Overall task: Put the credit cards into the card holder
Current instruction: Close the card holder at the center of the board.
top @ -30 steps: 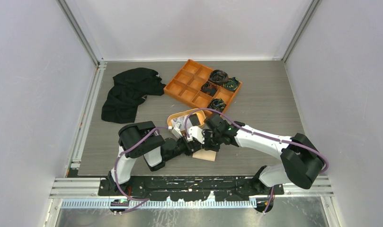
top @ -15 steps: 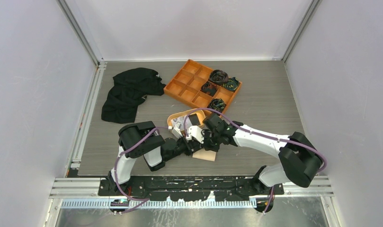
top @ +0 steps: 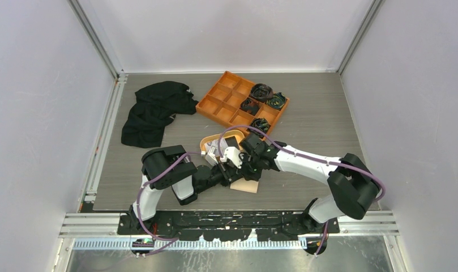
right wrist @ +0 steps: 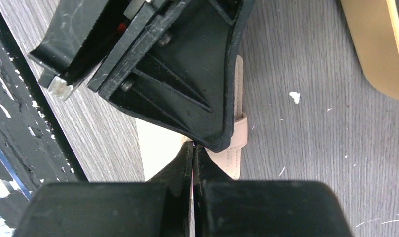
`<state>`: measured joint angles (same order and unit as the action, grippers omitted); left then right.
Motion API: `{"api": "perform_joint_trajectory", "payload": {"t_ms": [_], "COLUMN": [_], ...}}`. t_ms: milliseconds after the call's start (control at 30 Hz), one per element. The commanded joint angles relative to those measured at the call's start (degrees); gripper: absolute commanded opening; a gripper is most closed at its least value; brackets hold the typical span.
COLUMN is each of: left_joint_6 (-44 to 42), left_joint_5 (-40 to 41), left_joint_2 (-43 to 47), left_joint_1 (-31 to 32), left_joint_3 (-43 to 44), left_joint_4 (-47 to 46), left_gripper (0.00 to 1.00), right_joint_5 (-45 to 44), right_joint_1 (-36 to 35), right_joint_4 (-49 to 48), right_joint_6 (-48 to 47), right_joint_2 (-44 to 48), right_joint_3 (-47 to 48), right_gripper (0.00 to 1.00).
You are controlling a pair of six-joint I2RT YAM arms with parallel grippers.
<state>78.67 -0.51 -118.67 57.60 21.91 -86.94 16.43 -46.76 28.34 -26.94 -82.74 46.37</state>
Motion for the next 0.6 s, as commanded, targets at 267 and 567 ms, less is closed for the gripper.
{"api": "perform_joint_trajectory", "payload": {"t_ms": [267,567], "left_joint_6": [-2.06,-1.57], "left_joint_5": [-0.01,0.09], "left_joint_2": [-1.88,-3.2], "left_joint_1": [1.67,2.17], "left_joint_3": [-3.0,-2.65], "left_joint_4": [4.85,4.85], "left_gripper": [0.0,0.0], "right_joint_5": [-7.45,-10.48], "right_joint_1": [-2.47,-2.9], "right_joint_4": [-9.4,-8.38], "right_joint_6": [5.73,8.06], "right_joint_2": [-6.27,-8.49], "right_joint_3": [3.51,5.12], "right_gripper": [0.01,0.01]}}
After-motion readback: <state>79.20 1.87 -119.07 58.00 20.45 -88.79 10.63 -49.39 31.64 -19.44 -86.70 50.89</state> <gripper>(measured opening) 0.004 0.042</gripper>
